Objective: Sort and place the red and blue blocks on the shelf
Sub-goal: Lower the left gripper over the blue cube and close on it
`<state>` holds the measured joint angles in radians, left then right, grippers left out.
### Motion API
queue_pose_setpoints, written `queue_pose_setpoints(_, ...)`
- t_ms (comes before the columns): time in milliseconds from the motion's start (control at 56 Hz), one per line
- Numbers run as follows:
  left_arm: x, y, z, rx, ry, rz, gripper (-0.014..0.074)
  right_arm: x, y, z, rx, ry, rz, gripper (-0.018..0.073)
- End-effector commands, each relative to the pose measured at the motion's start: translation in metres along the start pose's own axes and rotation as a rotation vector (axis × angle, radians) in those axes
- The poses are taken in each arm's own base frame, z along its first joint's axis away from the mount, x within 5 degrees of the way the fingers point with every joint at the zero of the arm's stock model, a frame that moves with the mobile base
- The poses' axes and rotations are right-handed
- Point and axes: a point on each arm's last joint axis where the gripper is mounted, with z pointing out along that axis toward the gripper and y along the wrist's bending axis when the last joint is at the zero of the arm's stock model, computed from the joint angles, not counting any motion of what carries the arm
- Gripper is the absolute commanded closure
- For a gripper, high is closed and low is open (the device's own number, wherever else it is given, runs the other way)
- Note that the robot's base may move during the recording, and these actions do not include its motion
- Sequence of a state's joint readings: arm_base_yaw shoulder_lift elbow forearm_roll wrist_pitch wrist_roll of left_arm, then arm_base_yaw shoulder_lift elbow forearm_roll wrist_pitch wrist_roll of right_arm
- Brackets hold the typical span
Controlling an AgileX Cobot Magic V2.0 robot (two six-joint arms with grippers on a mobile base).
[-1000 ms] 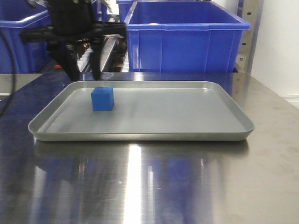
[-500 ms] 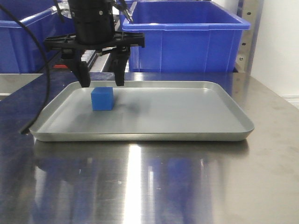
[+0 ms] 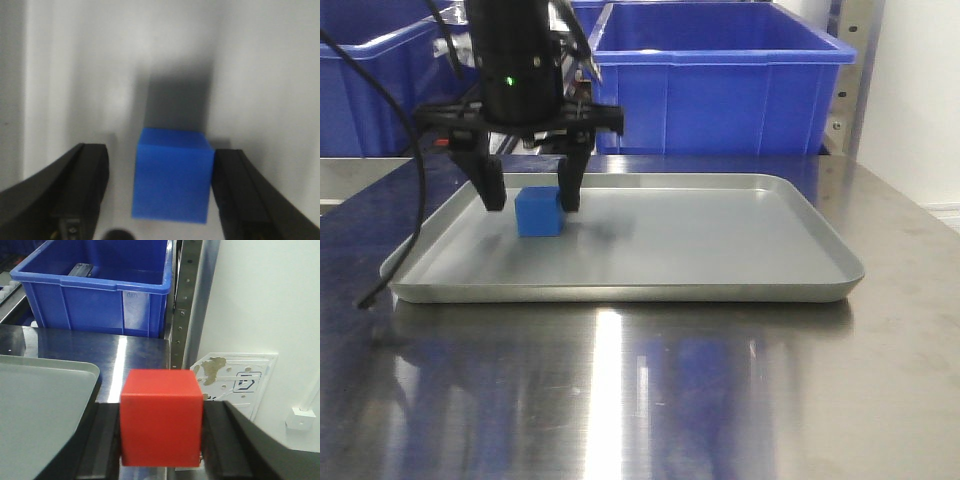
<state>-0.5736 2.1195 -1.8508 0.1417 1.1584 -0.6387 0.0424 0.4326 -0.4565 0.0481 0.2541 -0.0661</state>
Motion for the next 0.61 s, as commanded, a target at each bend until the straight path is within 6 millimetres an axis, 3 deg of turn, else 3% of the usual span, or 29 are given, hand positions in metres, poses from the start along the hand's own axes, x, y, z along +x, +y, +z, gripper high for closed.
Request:
queue_pose_setpoints(0, -0.0051, -0.0005, -0.0352, 0.053, -0.083, -0.016, 0.012, -0.0174, -0.0011, -0.0025, 0.011, -0.113, -0.007, 0.0176)
queue_pose_setpoints(321, -0.0052, -0.0007, -0.0341, 0.053, -0.082, -0.012, 0.0139, -0.0174, -0.0011, -0.0025, 0.011, -0.113, -0.007, 0.0176)
queue_pose_setpoints(589, -0.0047, -0.0014, -0.0341, 0.061, -0.076, -0.016, 0.0321, -0.0174, -0.0011, -0.0025, 0.011, -0.113, -0.007, 0.0176)
